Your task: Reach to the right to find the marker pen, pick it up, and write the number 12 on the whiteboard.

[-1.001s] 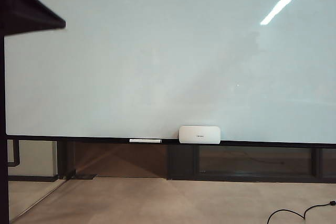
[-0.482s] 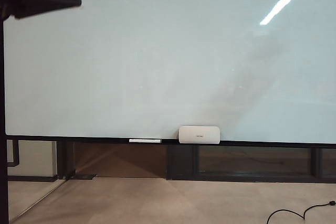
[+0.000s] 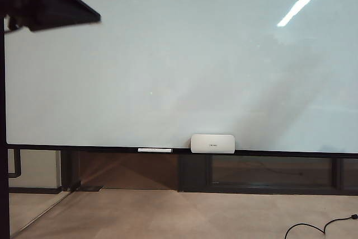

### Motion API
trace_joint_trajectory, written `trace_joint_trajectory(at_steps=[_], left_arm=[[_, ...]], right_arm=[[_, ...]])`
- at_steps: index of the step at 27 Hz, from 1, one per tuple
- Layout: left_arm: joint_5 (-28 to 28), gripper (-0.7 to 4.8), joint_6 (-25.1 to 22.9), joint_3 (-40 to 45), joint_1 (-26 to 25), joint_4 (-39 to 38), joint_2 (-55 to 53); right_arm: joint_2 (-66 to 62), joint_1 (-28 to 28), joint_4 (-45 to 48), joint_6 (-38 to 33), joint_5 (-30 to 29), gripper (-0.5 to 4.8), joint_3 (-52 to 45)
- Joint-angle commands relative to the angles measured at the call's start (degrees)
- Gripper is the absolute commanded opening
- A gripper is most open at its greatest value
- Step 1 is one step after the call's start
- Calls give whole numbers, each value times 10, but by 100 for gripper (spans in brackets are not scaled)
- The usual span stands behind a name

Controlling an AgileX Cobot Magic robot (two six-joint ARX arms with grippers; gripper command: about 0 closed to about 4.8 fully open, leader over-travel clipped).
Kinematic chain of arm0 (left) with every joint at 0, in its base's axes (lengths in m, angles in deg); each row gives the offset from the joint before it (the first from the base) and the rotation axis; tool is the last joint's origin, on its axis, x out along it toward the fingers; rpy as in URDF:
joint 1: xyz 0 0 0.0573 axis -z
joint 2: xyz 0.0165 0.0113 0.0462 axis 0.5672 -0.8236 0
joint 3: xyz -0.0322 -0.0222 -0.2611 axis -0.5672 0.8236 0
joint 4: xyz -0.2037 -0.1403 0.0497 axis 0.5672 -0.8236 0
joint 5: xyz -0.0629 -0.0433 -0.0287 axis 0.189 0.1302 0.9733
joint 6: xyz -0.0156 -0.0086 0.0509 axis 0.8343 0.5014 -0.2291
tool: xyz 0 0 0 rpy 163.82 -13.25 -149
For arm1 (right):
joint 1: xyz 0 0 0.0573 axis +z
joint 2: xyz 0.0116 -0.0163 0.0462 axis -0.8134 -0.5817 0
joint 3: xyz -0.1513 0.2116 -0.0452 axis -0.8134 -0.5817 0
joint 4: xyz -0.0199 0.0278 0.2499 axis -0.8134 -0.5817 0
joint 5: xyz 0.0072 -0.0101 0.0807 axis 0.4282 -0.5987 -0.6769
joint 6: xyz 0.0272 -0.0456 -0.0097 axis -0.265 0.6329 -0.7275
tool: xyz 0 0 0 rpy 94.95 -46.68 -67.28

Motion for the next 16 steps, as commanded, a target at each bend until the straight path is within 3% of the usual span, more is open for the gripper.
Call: trace_joint_trajectory(at_steps=[1,6,13,16], left_arm=[[-9,-5,-5,-1,17,37,-23],[-8,-5,-4,-1,32,96,-78],[-2,-5,-17,-1,32,122,-132],[-6,-5,-20,-1,32,136,-143]], right_arm=[[-52,-5,14,9,2,-1,28],[-127,-17,16,59,5,-1,82],[-214,-44,21,65,-27,1,156],[-246,-53,46,64,-56,41,175]])
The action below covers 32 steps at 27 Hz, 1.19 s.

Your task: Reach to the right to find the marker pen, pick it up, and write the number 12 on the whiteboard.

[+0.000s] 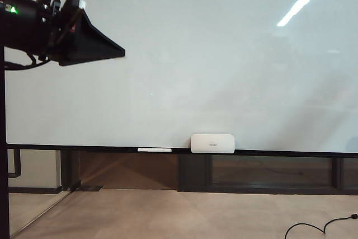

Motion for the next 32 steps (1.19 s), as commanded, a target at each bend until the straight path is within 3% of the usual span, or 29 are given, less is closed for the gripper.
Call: trace_joint_trajectory(at_steps=[1,6,10,18,20,22,25,32], left_arm=[[-3,-5,-8,-2,1,32,-8],[1,-5,-8,-3,1,68,-28],[23,-5,-8,-5,1,70,-50],[56,-5,-8,-9,9,99,-89],[54,-5,-8,-10,15,102,-102],[50,-5,-8,-11,22,115,-122],[40,-5,0,-22,37,129,-154],[22,-5,-8,-41,50,130,-168]], right_arm=[[-28,-8,46,1,-32,54,17],[-74,-11,139,2,-37,124,19],[-126,-12,203,15,-38,127,42],[-166,-11,168,4,-42,130,106],[-173,-16,147,-3,-61,209,139],[-184,-20,119,-3,-75,226,174],[-212,-25,102,-4,-84,317,226],[-272,-27,76,-14,-86,333,305]])
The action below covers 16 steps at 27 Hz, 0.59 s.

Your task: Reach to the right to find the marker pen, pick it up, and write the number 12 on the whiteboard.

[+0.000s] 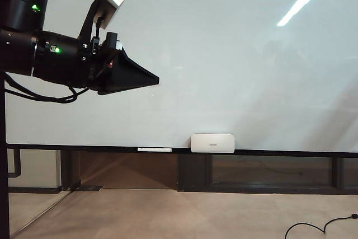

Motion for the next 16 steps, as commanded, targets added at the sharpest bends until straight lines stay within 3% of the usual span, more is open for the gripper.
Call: trace_joint_trajectory(at_steps=[1,3,5,16], left_arm=[[-2,-5,-6,-3,1,6,1],[-1,-5,-6,-3,1,3,-2],[0,-5,-4,-3,1,-6,-2],[-2,-5,-2,-8,1,-21,-2]], right_arm=[[-29,0,1,-10,1,333,32],[-50,1,-1,-10,1,325,56],[-63,1,-17,-11,0,268,78],[-100,-3,-84,21,-19,311,174]])
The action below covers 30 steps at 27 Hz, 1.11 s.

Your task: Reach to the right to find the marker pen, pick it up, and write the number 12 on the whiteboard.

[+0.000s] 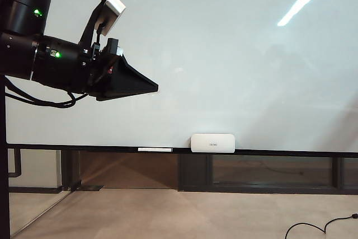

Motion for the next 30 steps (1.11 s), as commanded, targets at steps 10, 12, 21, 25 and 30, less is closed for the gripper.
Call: trace_joint_trajectory(at_steps=[10,12,21,25,30], left_arm=[[-14,-5,-1,-14,1,-7,1],[-14,-5,-1,-14,1,-10,1],[-14,-5,-5,-14,1,-16,1],[-14,-5,-6,-14,1,-16,1],[-15,-5,-10,-17,1,-16,1]], right_arm=[[-39,-26,-4,-8,-50,308,47],[-39,-25,-5,-17,-68,306,47],[-39,-16,8,-22,-74,306,57],[-42,-9,1,-18,-73,306,74],[-59,-5,-7,-17,-50,305,97]])
